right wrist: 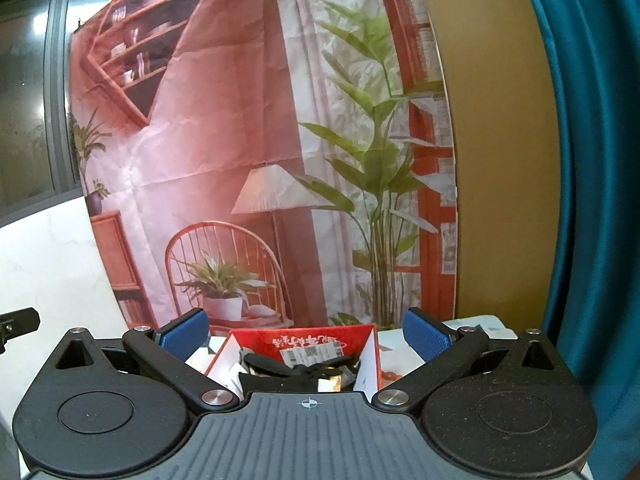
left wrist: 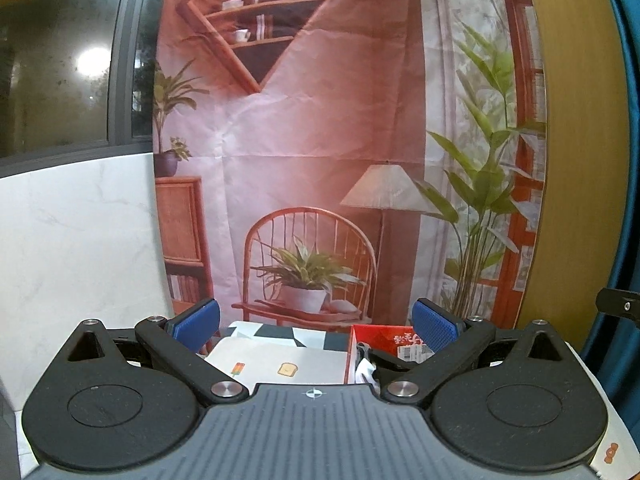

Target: Organize soft objects

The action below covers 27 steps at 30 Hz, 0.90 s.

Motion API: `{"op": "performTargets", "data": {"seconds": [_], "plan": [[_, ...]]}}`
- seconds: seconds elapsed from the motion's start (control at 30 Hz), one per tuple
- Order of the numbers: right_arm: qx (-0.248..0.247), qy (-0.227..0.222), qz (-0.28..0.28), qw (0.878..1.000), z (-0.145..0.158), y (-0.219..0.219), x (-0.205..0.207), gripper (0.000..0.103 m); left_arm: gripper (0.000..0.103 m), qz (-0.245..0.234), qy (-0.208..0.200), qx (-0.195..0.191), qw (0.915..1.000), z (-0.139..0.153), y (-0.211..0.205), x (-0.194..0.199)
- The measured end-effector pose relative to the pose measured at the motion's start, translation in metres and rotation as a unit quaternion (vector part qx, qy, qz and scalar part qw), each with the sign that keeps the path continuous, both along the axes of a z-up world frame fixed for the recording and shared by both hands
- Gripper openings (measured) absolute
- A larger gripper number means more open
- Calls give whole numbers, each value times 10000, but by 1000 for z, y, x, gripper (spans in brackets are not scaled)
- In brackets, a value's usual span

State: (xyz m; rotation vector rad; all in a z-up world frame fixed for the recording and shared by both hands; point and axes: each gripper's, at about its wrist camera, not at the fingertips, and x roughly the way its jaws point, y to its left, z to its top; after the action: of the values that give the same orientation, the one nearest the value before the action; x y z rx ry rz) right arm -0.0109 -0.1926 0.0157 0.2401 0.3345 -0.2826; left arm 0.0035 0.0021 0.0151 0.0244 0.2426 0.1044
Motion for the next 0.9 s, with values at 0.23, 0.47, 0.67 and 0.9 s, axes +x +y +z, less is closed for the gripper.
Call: {"op": "performTargets", "data": {"seconds": [0.23,0.47,0.67,0.9], "plan": [[-231,-75,-20,9997,6,9,-7,103,103,30,3,-72,10000,-1,3,0],[-274,-52,-1,9996,6,12,-9,103,103,63,80,-112,9999,-4,4,2],[-273,5,20,9996,6,12,-6,103,103,72,84,-121,9999,-4,5,2],[-277,13,23,9996,6,14,-6,103,103,89,81,-146,9998,-5,4,1]]}}
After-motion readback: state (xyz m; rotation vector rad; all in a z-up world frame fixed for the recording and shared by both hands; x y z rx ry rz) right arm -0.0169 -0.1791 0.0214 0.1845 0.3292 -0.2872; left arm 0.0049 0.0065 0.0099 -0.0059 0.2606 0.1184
